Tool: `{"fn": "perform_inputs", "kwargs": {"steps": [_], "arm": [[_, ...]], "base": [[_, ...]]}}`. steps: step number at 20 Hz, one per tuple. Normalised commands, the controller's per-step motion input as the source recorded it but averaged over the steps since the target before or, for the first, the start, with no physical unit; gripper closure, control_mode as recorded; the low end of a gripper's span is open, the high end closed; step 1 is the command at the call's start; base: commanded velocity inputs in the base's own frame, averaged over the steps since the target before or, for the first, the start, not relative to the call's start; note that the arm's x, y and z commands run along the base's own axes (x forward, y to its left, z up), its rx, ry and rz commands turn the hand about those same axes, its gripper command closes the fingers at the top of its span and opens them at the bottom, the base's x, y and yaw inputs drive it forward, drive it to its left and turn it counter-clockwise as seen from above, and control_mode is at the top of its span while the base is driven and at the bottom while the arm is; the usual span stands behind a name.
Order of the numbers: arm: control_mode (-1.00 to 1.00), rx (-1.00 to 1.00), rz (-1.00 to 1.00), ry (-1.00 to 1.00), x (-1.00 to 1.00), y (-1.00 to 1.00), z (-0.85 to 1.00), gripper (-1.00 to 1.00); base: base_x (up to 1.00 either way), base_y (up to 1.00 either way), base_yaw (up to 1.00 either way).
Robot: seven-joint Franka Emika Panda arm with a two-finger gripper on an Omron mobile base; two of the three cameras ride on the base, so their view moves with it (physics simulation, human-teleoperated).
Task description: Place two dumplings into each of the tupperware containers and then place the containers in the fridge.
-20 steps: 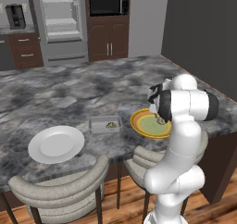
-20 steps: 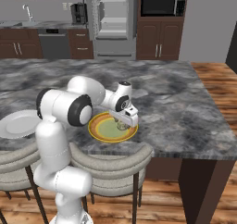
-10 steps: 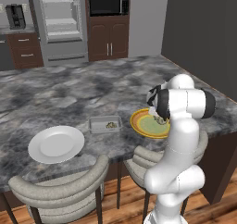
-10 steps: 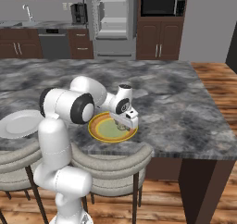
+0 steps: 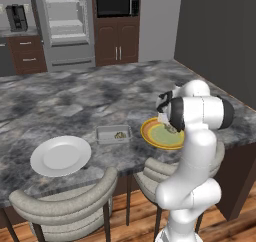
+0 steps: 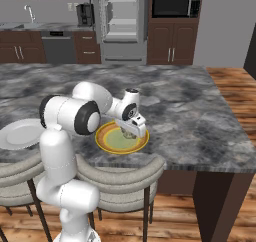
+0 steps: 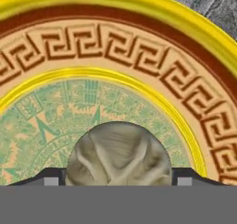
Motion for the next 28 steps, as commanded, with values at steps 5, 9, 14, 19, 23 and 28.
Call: {"fn": "perform_inputs", "kwargs": {"steps": [5, 9, 14, 19, 23, 28], "arm": [[-1.0, 0.0, 0.02, 0.0, -0.05, 0.93, 0.78, 1.0], [-1.0, -0.01, 0.02, 0.04, 0.0, 1.0, 0.41, 1.0], [-1.0, -0.1, 0.0, 0.08, 0.02, 1.0, -0.02, 1.0], [-1.0, -0.01, 0.0, 0.05, 0.3, 1.0, 0.0, 1.0], [-1.0, -0.04, 0.0, 0.18, 0.12, 1.0, -0.05, 1.0], [-1.0, -0.06, 0.0, 0.2, 0.33, 0.99, -0.07, 1.0]], "base": [[0.0, 0.0, 0.0], [0.0, 0.0, 0.0], [0.0, 0.0, 0.0], [0.0, 0.0, 0.0], [0.0, 0.0, 0.0], [0.0, 0.0, 0.0]]}}
